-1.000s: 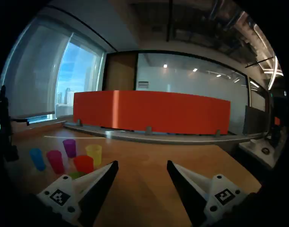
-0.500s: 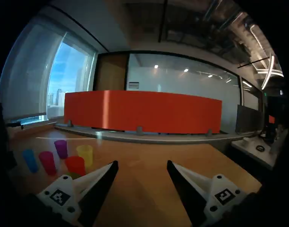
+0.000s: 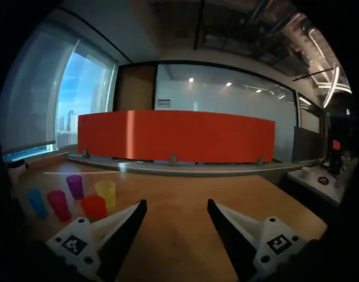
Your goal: Pour water
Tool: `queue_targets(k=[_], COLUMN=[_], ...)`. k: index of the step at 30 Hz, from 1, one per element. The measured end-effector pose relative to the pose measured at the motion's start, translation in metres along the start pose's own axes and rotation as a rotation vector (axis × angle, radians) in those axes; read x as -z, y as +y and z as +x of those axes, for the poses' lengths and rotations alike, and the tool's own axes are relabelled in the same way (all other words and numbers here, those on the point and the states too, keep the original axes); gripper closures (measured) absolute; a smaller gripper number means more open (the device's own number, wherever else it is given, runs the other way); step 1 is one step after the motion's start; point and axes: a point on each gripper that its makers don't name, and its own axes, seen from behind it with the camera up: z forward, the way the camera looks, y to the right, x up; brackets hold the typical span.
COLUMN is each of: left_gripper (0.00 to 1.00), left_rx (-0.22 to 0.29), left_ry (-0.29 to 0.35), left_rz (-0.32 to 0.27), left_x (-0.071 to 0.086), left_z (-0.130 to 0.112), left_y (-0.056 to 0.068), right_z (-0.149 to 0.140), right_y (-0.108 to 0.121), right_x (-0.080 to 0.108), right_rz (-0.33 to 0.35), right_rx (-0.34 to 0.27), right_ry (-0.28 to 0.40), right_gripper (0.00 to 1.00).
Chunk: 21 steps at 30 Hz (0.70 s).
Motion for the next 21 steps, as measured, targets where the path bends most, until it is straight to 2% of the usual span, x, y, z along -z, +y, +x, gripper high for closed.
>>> queue_targets(k=[8, 21], left_gripper=[0.11, 0.11], left_rx=[0.012, 0.03], left_ry=[-0.004, 0.004], left_rz=[0.006, 0.007], left_x=[0.0, -0.001], left_z=[-0.011, -0.011], left_y=[0.002, 0.007], right_z=[-0.002, -0.002], right_y=[0.004, 0.009], right_x=[0.001, 0.005], right_rz=[-0.012, -0.021], right_rx=[-0.006, -0.011], right_ry=[-0.005, -0.008], right_gripper=[0.0, 0.0])
